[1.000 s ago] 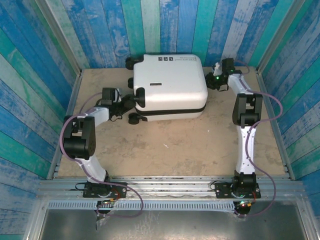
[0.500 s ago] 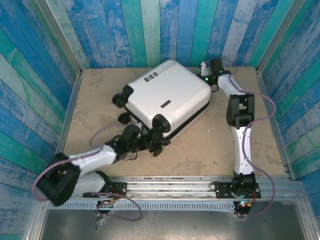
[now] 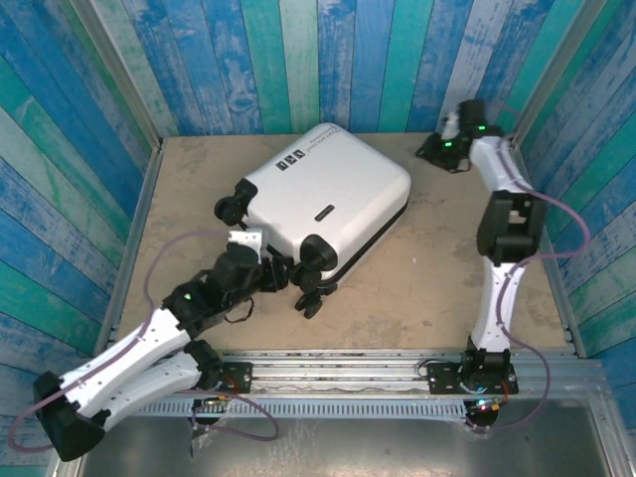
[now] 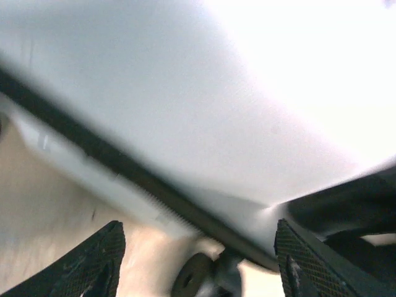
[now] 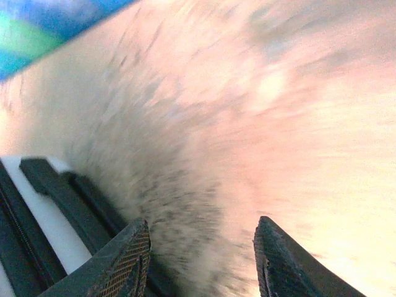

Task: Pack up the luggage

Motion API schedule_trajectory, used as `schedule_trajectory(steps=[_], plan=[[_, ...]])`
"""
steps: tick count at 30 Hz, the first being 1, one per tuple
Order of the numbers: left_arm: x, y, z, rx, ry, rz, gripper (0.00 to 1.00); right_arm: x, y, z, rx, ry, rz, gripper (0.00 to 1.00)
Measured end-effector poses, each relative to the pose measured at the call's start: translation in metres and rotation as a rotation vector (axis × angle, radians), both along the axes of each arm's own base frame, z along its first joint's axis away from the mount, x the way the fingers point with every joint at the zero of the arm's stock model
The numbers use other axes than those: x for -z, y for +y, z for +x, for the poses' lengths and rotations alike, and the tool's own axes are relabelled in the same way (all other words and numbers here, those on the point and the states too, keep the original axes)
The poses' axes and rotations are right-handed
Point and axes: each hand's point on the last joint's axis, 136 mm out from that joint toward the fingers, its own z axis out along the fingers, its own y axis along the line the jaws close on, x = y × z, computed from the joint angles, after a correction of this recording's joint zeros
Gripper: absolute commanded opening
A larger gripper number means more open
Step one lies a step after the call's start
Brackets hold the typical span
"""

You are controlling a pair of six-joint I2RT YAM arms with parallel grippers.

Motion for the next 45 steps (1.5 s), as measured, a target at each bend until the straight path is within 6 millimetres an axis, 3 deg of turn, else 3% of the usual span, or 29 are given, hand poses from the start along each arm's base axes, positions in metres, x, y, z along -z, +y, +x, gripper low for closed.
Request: schedule_trajectory(steps=[2,4,6,8,10,12,14,16,18,21,24,27,31,35,39,45], plan=[[-0.042,-0.005,0.0,0.061,-0.077,0.008,0.68,-0.022,-0.038,-0.011,0.077,-0.029,-0.025,0.48],[-0.077,-0.007,-0.002,0.107,-0.141,0.025,0.68,-0.036,-0.055,-0.025,0.113,-0.043,-0.039,0.46],[-0.11,-0.002,-0.002,0.113,-0.206,0.05,0.67,-0.04,-0.052,-0.044,0.108,-0.039,-0.039,0.44],[-0.142,0.013,0.003,0.049,-0.278,0.082,0.71,-0.033,-0.037,-0.068,0.08,-0.015,-0.023,0.43],[-0.18,0.037,0.015,-0.085,-0.366,0.123,0.83,-0.014,-0.02,-0.101,0.047,0.039,-0.001,0.41],[-0.209,0.066,0.029,-0.231,-0.419,0.172,0.86,0.006,-0.006,-0.133,0.025,0.097,0.02,0.4],[-0.229,0.103,0.055,-0.381,-0.418,0.222,0.86,0.023,0.002,-0.164,0.02,0.15,0.036,0.38],[-0.237,0.149,0.094,-0.534,-0.378,0.247,0.86,0.031,0.007,-0.189,0.026,0.177,0.046,0.37],[-0.218,0.184,0.136,-0.607,-0.291,0.27,0.84,0.029,0.012,-0.206,0.029,0.172,0.052,0.35],[-0.156,0.212,0.199,-0.588,-0.111,0.256,0.77,0.02,0.024,-0.217,0.017,0.131,0.059,0.34],[-0.069,0.218,0.24,-0.493,0.102,0.173,0.71,0.019,0.046,-0.219,-0.023,0.11,0.071,0.34],[0.003,0.212,0.258,-0.398,0.277,0.074,0.65,0.03,0.067,-0.215,-0.057,0.127,0.086,0.34],[0.051,0.185,0.26,-0.284,0.392,-0.013,0.64,0.054,0.088,-0.204,-0.084,0.18,0.114,0.34],[0.075,0.162,0.246,-0.199,0.435,-0.066,0.63,0.072,0.099,-0.19,-0.087,0.224,0.131,0.34],[0.112,0.147,0.222,-0.157,0.5,-0.121,0.63,0.08,0.107,-0.171,-0.086,0.232,0.168,0.35],[0.115,0.127,0.185,-0.129,0.476,-0.141,0.63,0.064,0.117,-0.116,-0.097,0.159,0.213,0.35]])
